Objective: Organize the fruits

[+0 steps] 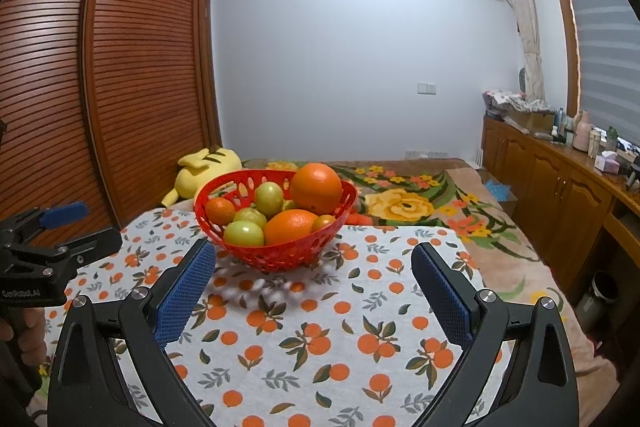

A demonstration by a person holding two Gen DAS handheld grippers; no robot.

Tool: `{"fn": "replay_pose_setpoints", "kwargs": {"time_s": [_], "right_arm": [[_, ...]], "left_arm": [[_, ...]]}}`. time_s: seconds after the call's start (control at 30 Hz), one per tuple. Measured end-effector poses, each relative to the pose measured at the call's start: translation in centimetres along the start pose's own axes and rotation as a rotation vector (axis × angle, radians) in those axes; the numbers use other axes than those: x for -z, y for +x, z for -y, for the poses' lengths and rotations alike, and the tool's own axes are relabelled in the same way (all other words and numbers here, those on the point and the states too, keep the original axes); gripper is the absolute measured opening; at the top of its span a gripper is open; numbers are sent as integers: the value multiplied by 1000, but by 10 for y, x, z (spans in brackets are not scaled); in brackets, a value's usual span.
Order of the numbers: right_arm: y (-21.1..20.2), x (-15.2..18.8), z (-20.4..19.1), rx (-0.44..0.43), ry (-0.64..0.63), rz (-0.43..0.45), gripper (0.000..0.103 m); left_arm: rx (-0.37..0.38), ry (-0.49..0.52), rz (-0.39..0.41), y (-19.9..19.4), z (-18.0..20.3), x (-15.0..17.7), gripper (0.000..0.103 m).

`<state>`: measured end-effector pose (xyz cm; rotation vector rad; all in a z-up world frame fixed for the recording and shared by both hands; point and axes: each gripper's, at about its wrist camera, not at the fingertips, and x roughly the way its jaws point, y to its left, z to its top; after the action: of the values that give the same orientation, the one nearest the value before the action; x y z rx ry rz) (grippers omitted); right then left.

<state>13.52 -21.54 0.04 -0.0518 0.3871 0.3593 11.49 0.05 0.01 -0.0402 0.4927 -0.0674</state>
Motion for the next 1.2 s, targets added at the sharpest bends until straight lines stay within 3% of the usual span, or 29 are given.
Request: {"fn": "replay_pose_setpoints", "kwargs": {"time_s": [1.2], "right_arm": [[-2, 1, 0, -3, 2, 0, 100]], "left_arm": [[8, 1, 12, -10, 3, -1, 96]]}}
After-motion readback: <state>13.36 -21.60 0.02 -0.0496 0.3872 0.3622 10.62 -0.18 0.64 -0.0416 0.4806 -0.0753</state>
